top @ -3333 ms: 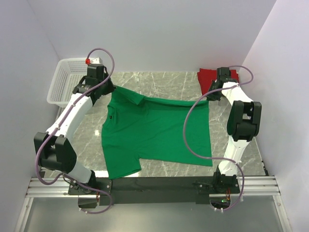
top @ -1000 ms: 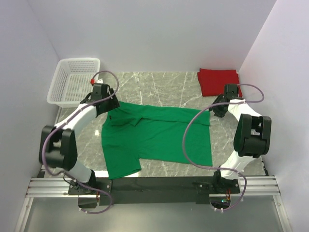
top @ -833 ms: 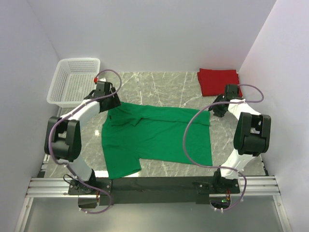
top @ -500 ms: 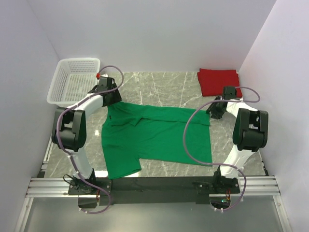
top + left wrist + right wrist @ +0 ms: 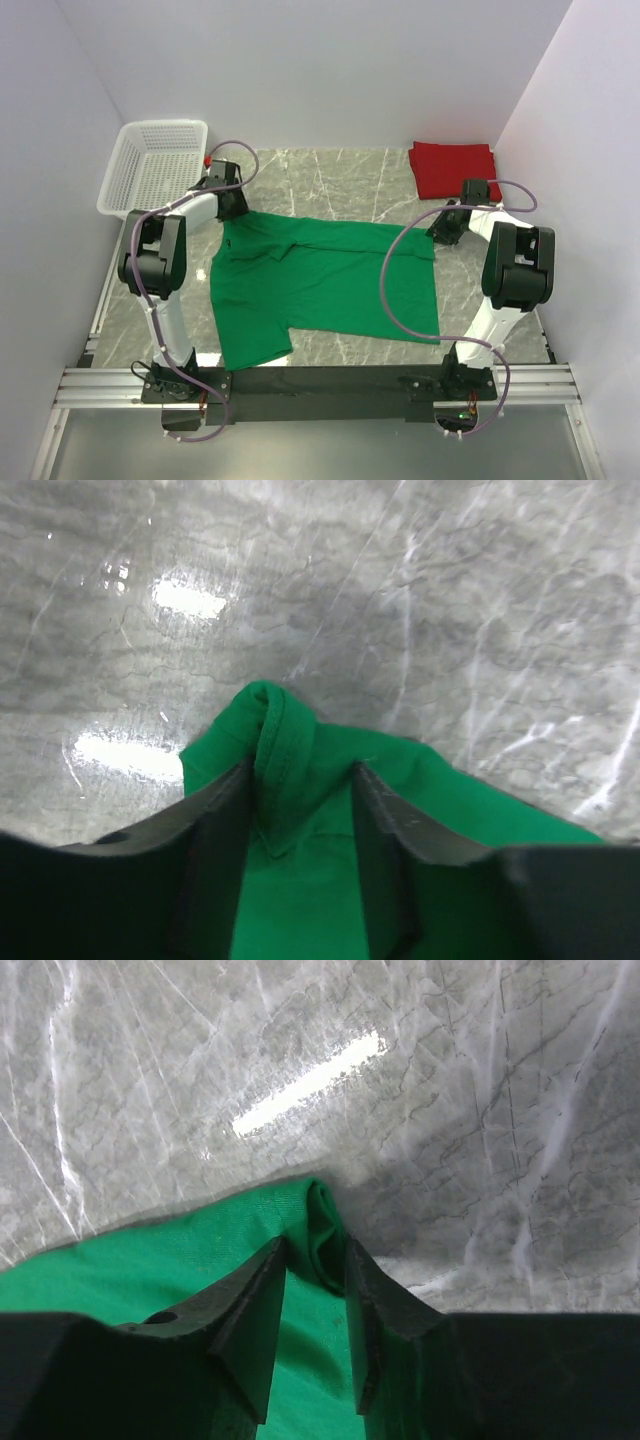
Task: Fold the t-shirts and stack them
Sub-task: Fold the tshirt
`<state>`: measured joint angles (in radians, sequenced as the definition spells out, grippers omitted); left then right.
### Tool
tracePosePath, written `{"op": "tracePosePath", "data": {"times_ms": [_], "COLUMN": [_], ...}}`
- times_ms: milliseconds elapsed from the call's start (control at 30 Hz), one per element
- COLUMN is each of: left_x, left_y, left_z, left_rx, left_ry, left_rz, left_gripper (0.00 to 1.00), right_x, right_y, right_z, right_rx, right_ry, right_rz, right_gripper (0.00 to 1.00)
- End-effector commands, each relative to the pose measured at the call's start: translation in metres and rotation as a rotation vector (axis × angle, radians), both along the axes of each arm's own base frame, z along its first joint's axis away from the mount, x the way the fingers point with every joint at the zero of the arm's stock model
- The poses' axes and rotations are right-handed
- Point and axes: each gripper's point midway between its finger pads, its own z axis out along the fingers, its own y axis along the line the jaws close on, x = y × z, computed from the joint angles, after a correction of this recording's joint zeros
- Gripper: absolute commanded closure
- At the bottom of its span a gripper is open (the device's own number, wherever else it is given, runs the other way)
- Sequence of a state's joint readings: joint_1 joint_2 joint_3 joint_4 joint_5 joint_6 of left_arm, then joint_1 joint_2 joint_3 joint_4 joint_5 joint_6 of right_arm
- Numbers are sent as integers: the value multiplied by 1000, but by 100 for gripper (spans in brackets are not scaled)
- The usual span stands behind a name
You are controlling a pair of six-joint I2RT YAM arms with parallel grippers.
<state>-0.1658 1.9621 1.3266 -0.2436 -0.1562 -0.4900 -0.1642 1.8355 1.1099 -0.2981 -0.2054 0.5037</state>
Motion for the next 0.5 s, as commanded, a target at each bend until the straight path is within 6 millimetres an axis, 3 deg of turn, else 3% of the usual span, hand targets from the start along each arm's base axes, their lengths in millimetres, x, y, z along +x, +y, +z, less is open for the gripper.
{"op": "tracePosePath", "data": {"times_ms": [0,100,133,233,467], "left_x": [15,18,18,18,20], "left_y": [8,17,24,34,24], "left_z": [6,3,3,1,0], "left_rx": [25,32,35,33,-44], "left_ry": [-50,-52,-52,-51,-57], "left_rz": [11,27,41,61,53], "left_gripper": [54,70,77,88,89], "right_x": [7,5,5,5,24], "right_y": [-2,-4,-9,-30,-64], "right_z": [5,6,7,10,24], "right_rx": [-1,-7,-27,-69,-106], "right_ry": [-31,-20,-17,-6,-32], "right_rz": [6,0,-16,-72,-132], "right_gripper": [65,77,86,100,100]}}
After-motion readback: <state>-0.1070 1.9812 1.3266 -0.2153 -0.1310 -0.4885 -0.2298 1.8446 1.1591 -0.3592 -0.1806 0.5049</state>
